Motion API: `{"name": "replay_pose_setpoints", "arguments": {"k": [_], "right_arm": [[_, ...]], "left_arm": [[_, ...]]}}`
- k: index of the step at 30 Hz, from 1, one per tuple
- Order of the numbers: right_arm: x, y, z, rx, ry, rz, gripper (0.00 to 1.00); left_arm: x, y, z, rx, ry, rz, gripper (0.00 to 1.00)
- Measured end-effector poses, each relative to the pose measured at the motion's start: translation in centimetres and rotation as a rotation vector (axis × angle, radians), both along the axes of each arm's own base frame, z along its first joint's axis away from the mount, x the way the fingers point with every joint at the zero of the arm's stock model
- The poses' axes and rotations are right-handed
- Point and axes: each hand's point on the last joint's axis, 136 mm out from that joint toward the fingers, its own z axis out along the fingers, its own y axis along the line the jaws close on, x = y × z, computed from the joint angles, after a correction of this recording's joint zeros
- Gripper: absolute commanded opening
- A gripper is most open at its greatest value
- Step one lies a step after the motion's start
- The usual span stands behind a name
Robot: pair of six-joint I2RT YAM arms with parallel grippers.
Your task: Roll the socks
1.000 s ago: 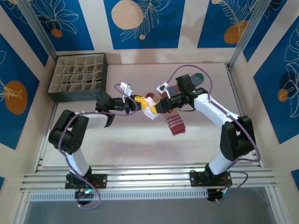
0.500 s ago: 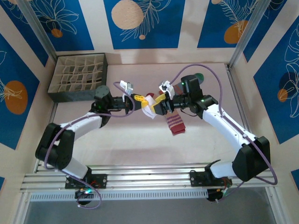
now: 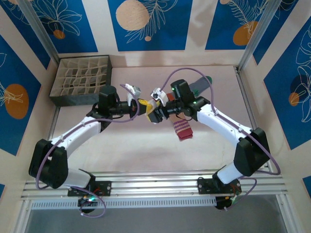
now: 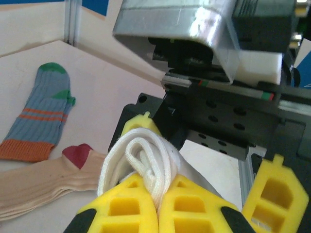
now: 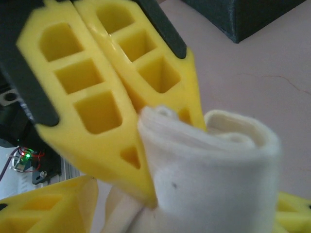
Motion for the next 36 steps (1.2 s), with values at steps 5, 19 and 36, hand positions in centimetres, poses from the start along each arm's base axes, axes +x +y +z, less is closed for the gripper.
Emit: {"name": "replay_pose_setpoints", "arguments": {"k": [5, 19, 36], "right_arm": [[0.1, 1.0, -1.2, -0.029, 0.000, 0.009, 0.65], [0.9, 1.8, -1.7, -0.043, -0.085, -0.026, 0.02], [-1.9, 3.0, 3.9, 0.193, -0.061, 0.133, 0.00]], "left_arm": [[0.4, 0.3, 0.6, 0.018, 0.019, 0.047, 0.00], [0.5, 1.4, 2.0, 0.054, 0.062, 0.129, 0.05], [-2.3, 0.5, 7.3, -0.154, -0.070, -0.025, 0.53]]}}
